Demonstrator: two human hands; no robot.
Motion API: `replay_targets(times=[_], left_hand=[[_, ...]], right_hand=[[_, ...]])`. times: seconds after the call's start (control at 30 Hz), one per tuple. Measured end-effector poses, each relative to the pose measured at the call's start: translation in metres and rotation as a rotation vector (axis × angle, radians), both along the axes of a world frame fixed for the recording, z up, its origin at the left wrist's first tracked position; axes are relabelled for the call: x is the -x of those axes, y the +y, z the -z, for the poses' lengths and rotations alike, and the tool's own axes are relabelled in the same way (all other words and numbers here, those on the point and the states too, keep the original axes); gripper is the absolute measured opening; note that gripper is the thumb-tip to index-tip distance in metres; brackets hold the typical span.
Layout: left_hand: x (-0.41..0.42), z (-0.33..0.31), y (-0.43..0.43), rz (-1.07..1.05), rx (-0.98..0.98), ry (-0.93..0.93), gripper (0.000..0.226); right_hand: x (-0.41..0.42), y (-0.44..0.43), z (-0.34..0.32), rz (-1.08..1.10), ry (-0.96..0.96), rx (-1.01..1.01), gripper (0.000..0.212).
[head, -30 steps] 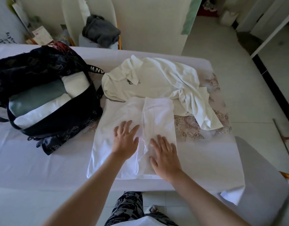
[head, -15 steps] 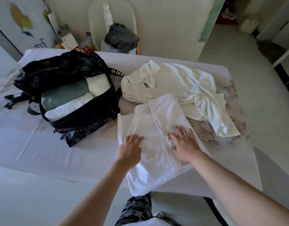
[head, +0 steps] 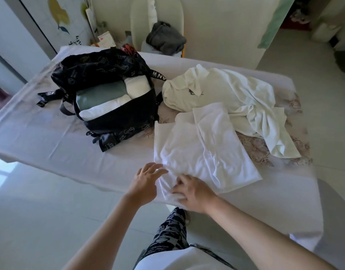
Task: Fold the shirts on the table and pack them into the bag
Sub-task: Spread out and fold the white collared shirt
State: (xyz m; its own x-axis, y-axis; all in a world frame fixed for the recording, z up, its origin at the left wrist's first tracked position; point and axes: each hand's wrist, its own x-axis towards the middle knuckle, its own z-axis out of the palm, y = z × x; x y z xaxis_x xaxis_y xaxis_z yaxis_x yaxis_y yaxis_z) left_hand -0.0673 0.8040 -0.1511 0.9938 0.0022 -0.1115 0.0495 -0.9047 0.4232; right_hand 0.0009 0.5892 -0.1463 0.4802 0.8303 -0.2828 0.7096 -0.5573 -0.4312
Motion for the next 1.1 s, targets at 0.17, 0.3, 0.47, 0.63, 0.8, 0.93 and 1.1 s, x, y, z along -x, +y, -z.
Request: replay_targets(times=[0.17, 0.3, 0.47, 0.63, 0.8, 0.93, 1.1], left_hand=[[0.005, -0.006, -0.016, 0.126, -0.022, 0.104, 0.095], [-0.029, -0.007, -0.026, -0.037, -0.05, -0.116, 0.057], [-0.097, -0.044, -0.024, -0.135, -0.248, -0.068, 0.022], [-0.19, -0.088, -0.076, 0.153, -0.261, -0.117, 0.033], [-0.231, -0.072, -0.153, 0.448, -0.183, -0.191, 0.07], [-0.224, -0.038, -0.149, 0.426, -0.171, -0.342, 0.059], [-0.218, -0.023, -0.106, 0.167, -0.19, -0.473, 0.031]], right_hand=[[-0.003, -0.002, -0.018, 0.487, 0.266, -0.271, 0.02], [-0.007, -0.014, -0.034, 0.727, 0.315, -0.461, 0.021], [-0.019, -0.037, -0.047, 1.0, 0.324, -0.612, 0.033], [-0.042, -0.075, -0.055, 1.421, 0.363, -0.77, 0.014], [-0.056, -0.126, -0.029, 1.652, 0.233, -0.403, 0.023], [-0.066, -0.144, -0.008, 1.364, -0.131, -0.006, 0.049], [-0.085, -0.118, 0.001, 0.876, -0.31, -0.005, 0.051]])
